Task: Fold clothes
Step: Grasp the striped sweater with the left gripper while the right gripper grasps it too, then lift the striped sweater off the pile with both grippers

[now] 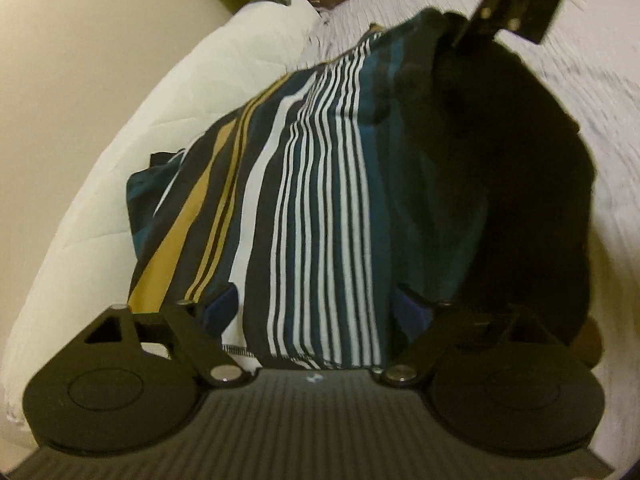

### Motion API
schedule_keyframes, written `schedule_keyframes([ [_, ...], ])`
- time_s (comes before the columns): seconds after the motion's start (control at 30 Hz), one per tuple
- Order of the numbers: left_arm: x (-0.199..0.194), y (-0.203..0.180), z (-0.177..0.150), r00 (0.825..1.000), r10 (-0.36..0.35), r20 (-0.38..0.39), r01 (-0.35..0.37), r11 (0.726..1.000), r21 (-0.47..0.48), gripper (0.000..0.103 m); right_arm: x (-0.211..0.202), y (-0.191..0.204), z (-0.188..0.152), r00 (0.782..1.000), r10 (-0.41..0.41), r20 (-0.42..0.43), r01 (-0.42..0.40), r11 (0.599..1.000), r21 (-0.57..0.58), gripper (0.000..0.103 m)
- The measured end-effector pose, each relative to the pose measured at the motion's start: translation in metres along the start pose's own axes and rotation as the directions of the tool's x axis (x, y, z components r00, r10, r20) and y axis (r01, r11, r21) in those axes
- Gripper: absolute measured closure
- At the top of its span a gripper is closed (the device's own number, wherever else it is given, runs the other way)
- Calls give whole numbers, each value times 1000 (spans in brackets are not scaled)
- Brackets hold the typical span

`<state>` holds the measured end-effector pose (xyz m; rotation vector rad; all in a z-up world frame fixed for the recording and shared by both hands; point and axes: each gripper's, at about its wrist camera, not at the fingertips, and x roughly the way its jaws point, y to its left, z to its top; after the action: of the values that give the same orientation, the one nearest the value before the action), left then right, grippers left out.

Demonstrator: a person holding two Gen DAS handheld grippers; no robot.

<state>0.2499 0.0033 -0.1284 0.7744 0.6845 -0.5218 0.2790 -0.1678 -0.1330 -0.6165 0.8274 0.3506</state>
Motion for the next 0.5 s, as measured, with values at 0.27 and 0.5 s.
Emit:
schedule_keyframes([
  [0.27,4,12,-3,994,-107,15,108,994,-36,68,53,-26,10,997,57,-43,-57,998,-6,52],
  [0.5,-22,27,0,987,-120,103,127,990,-56,92,26,-42,23,1000,22,15,-23,997,78,94],
])
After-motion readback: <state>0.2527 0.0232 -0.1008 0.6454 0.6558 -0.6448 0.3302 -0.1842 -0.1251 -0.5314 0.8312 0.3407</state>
